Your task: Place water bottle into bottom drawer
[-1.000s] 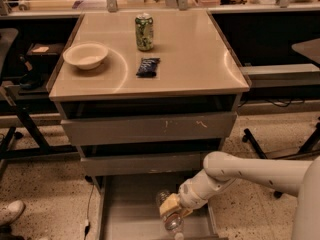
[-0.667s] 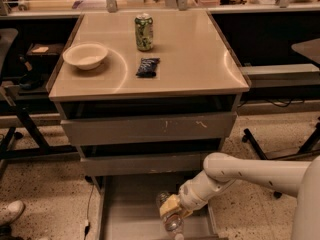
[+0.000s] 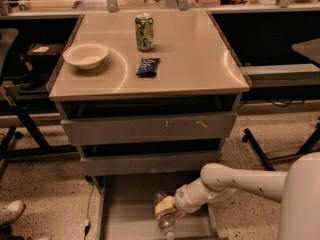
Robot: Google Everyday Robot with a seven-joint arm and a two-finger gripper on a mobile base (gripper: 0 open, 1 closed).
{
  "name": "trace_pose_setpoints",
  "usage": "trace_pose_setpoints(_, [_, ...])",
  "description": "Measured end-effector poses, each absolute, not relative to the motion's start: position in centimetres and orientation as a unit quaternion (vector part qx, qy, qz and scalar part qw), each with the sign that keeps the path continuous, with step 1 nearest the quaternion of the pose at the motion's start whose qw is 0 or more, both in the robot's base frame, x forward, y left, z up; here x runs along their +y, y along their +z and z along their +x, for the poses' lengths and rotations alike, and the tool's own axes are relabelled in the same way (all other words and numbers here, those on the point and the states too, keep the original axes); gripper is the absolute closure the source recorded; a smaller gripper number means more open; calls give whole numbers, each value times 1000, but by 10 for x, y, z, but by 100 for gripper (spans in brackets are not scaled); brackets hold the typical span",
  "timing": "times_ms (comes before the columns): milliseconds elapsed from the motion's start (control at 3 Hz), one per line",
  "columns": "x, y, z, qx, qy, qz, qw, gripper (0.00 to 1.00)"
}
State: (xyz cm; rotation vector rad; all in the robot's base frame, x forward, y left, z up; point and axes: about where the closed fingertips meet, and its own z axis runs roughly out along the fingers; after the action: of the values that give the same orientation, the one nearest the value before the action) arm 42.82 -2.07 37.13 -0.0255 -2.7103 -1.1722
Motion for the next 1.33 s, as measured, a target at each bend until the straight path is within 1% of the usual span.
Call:
trace_pose_setpoints(333, [-7,332,438,-901,-421,-35,94,100])
trace_pose_setpoints(667, [-4,327,437,-901,-421,-36,96,100])
trace_pose_setpoints(1333, [17,253,453,-896,-422,-109,83,100])
